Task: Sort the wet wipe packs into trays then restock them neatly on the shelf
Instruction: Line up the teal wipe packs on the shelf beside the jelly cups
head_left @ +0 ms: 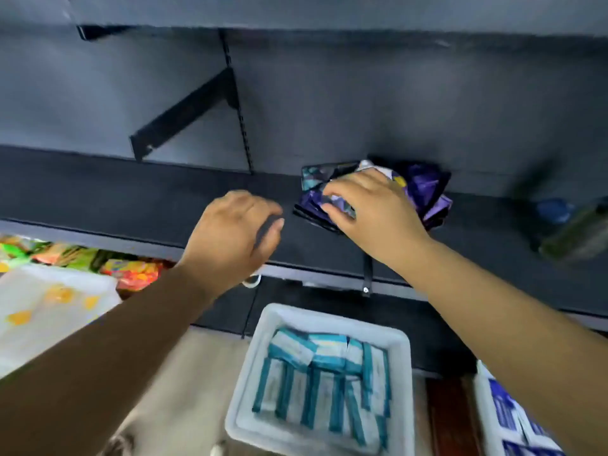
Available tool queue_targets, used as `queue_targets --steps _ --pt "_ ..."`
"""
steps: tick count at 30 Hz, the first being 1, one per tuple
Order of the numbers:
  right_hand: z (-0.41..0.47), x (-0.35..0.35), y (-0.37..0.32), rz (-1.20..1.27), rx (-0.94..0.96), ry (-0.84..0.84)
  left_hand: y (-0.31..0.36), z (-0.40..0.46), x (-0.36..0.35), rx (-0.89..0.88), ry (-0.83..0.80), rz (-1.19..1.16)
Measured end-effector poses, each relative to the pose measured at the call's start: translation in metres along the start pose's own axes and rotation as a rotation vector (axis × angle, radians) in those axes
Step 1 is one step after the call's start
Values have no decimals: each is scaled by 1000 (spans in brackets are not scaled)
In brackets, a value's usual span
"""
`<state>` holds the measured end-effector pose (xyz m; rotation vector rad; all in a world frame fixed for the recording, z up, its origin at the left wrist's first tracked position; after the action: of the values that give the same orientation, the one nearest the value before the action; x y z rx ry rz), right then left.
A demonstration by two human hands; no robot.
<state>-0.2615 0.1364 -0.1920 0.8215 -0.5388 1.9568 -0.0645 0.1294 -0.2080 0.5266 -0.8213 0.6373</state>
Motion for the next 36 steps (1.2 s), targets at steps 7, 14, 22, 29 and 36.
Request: queue_targets --steps 7,14,22,29,36 --pt "-174 -96 13 45 -201 -332 29 -148 -120 243 -296 -110" --pt "-364 -188 10 94 -676 -1038 50 -296 -244 442 -681 -208" --pt "-491 -245 -17 213 -1469 -1197 55 -377 -329 616 -863 -212" --pt "-510 -267 -26 71 -1612 -1104 58 -383 -340 628 -800 -116" --pt "-478 -229 -33 529 -1870 -977 57 -367 -336 802 -964 -225"
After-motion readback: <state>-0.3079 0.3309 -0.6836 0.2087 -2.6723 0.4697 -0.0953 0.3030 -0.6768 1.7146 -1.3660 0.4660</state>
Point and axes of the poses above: each hand's wrist, its own z-axis towards the middle knuckle, its own x-axis out of the back of the hand, y = z × x, the point moved 1 cm from there along z, towards the middle knuckle, and after that the axes turned 6 degrees about -z, right-handed, at the moved point
